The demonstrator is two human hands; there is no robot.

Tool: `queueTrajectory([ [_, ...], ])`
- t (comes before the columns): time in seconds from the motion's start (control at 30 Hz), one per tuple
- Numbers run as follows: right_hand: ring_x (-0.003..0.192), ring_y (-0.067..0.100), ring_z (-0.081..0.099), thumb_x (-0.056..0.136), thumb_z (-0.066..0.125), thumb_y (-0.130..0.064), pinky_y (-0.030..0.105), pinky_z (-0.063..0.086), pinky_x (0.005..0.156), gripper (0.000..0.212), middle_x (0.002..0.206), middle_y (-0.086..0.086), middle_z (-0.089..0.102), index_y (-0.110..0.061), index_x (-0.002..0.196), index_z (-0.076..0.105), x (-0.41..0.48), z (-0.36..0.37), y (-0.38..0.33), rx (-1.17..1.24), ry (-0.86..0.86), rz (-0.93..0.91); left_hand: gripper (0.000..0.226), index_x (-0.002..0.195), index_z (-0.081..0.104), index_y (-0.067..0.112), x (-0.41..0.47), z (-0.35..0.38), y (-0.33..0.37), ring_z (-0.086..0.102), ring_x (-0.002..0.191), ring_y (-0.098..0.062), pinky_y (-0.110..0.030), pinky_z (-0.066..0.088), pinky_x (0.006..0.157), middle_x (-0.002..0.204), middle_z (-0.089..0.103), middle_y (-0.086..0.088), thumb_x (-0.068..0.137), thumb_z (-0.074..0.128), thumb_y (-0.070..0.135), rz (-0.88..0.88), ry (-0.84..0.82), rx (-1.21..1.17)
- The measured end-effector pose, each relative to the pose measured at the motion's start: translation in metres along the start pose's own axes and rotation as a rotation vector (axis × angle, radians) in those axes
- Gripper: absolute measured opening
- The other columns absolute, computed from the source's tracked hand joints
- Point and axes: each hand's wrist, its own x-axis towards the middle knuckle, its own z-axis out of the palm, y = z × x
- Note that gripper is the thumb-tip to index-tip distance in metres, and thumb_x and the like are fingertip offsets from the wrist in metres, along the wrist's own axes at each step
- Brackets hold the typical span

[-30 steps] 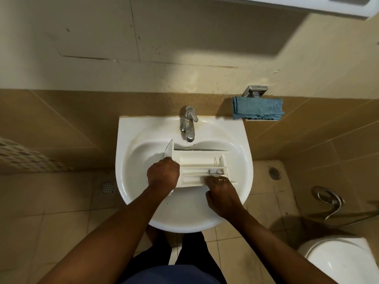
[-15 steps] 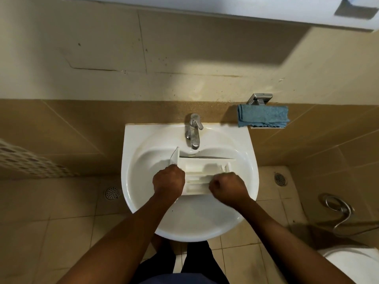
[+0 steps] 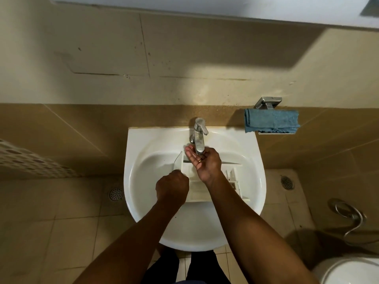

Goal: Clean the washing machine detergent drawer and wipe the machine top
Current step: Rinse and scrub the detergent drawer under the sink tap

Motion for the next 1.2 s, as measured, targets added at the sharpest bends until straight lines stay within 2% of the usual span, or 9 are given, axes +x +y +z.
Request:
queueTrajectory([
  [0.1, 0.097, 0.047, 0.072, 0.089, 0.039, -0.005, 0.048, 0.063, 0.079, 0.041, 0.113, 0.037, 0.066, 0.011, 0.123, 0.055, 0.001, 0.002, -0.003, 0.075, 0.003, -0.025, 0.018, 0.049, 0.057, 0.009, -0.002, -0.001, 0.0, 0.05, 0.035, -0.021, -0.023, 0.031, 0.046, 0.051, 0.045, -0.005, 0.045, 0.059, -0.009, 0.02, 0.084, -0.001],
  [0.3, 0.099, 0.046, 0.072, 0.093, 0.039, -0.009, 0.047, 0.063, 0.079, 0.053, 0.119, 0.037, 0.065, 0.021, 0.136, 0.047, 0.003, -0.003, -0.003, 0.047, -0.027, -0.022, 0.035, 0.049, 0.054, 0.009, -0.001, 0.007, -0.004, 0.049, 0.036, -0.021, -0.025, 0.041, 0.045, 0.053, 0.042, -0.005, 0.059, 0.026, -0.009, 0.052, 0.158, 0.016],
  [0.47, 0.102, 0.047, 0.071, 0.094, 0.036, -0.01, 0.046, 0.064, 0.077, 0.051, 0.115, 0.035, 0.067, 0.022, 0.131, 0.05, 0.008, -0.003, 0.0, 0.068, -0.031, -0.018, 0.041, 0.062, 0.059, 0.008, -0.004, 0.001, -0.002, 0.058, 0.047, -0.026, -0.027, 0.04, 0.05, 0.062, 0.042, -0.005, 0.065, 0.022, -0.008, 0.078, 0.019, 0.055],
  [0.63, 0.1, 0.046, 0.071, 0.094, 0.035, -0.011, 0.048, 0.063, 0.08, 0.05, 0.112, 0.035, 0.068, 0.022, 0.127, 0.052, 0.011, -0.004, 0.001, 0.112, -0.032, -0.013, 0.021, 0.05, 0.056, 0.008, -0.003, -0.004, 0.0, 0.052, 0.036, -0.024, -0.026, 0.039, 0.044, 0.053, 0.044, -0.006, 0.047, 0.068, -0.009, 0.046, 0.026, 0.043],
  [0.87, 0.105, 0.045, 0.07, 0.095, 0.033, -0.013, 0.048, 0.059, 0.09, 0.05, 0.12, 0.035, 0.065, 0.02, 0.125, 0.055, 0.013, -0.002, 0.003, 0.071, -0.071, 0.023, 0.025, 0.049, 0.057, 0.006, -0.002, -0.001, 0.001, 0.052, 0.036, -0.023, -0.026, 0.038, 0.044, 0.05, 0.045, -0.007, 0.046, 0.077, -0.008, 0.053, 0.062, 0.039],
  [0.97, 0.1, 0.045, 0.072, 0.093, 0.033, -0.009, 0.045, 0.063, 0.082, 0.041, 0.115, 0.034, 0.068, 0.016, 0.115, 0.057, 0.004, -0.012, -0.003, -0.058, -0.052, 0.061, 0.024, 0.051, 0.057, 0.006, -0.001, 0.002, 0.001, 0.053, 0.037, -0.024, -0.026, 0.038, 0.045, 0.05, 0.045, -0.008, 0.046, 0.076, -0.008, 0.049, 0.067, 0.056],
  [1.07, 0.102, 0.045, 0.071, 0.092, 0.034, -0.007, 0.044, 0.064, 0.079, 0.036, 0.107, 0.033, 0.071, 0.015, 0.105, 0.06, -0.015, -0.033, -0.02, -0.209, -0.045, 0.109, 0.011, 0.073, 0.067, 0.007, 0.0, -0.005, 0.003, 0.066, 0.055, -0.031, -0.029, 0.046, 0.051, 0.066, 0.06, -0.008, 0.068, 0.07, -0.002, 0.024, -0.035, 0.102],
  [1.13, 0.097, 0.045, 0.071, 0.094, 0.033, -0.008, 0.043, 0.064, 0.078, 0.039, 0.104, 0.033, 0.071, 0.017, 0.102, 0.061, -0.03, -0.05, -0.042, -0.3, -0.017, 0.138, 0.022, 0.096, 0.068, 0.011, -0.001, -0.007, 0.002, 0.072, 0.076, -0.031, -0.029, 0.043, 0.058, 0.087, 0.066, -0.005, 0.083, 0.053, 0.001, 0.008, -0.106, 0.126],
  [1.2, 0.095, 0.045, 0.072, 0.095, 0.034, -0.01, 0.045, 0.064, 0.079, 0.041, 0.107, 0.035, 0.07, 0.019, 0.104, 0.062, -0.044, -0.064, -0.068, -0.415, 0.019, 0.135, 0.024, 0.103, 0.066, 0.011, -0.001, -0.01, 0.002, 0.072, 0.082, -0.03, -0.03, 0.04, 0.059, 0.092, 0.068, -0.004, 0.089, 0.048, 0.003, -0.009, -0.099, 0.111],
])
